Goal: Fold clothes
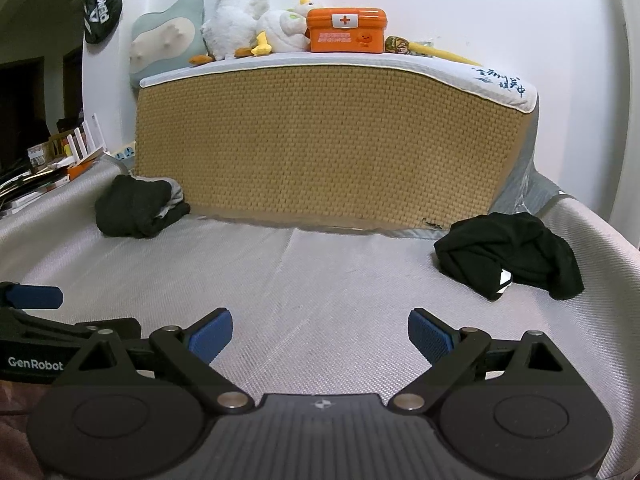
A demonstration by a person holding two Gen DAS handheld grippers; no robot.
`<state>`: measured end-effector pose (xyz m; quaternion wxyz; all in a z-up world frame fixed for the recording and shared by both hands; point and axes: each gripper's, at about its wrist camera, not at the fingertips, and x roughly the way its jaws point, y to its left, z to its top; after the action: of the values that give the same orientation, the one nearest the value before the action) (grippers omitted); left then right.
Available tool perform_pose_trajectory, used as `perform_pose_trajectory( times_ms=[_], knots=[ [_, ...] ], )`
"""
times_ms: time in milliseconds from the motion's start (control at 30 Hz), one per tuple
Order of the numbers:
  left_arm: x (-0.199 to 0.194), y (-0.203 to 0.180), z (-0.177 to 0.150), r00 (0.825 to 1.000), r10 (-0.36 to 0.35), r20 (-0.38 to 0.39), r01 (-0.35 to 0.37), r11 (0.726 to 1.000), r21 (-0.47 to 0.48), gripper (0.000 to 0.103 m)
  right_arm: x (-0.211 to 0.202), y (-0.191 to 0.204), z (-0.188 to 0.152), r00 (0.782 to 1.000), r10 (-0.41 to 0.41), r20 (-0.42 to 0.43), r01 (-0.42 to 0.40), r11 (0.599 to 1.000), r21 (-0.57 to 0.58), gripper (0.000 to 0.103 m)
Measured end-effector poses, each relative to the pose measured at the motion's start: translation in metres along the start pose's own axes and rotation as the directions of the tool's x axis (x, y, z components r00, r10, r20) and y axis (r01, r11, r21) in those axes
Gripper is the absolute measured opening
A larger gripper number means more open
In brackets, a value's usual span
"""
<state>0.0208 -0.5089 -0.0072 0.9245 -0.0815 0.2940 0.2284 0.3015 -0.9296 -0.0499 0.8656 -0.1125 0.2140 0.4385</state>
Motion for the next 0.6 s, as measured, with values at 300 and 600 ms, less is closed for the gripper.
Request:
perform_pose_trajectory(
  times_ms=[300,600],
  knots=[
    [0.0011,0.0002,0.0005,1.0,0.007,-0.002,-0.007,1.0,-0.007,0.103,0.0005,0.0006,0.0,1.0,0.011,-0.009,-0.011,1.0,0.009,0.096],
    [0.0,0.0021,0.0,1.0,0.002,-0.006,-0.002,1.0,-0.012,0.103,-0.001,0.002,-0.0002,1.0,-0.001,-0.004,0.001,1.0,-0.005,0.096]
  ],
)
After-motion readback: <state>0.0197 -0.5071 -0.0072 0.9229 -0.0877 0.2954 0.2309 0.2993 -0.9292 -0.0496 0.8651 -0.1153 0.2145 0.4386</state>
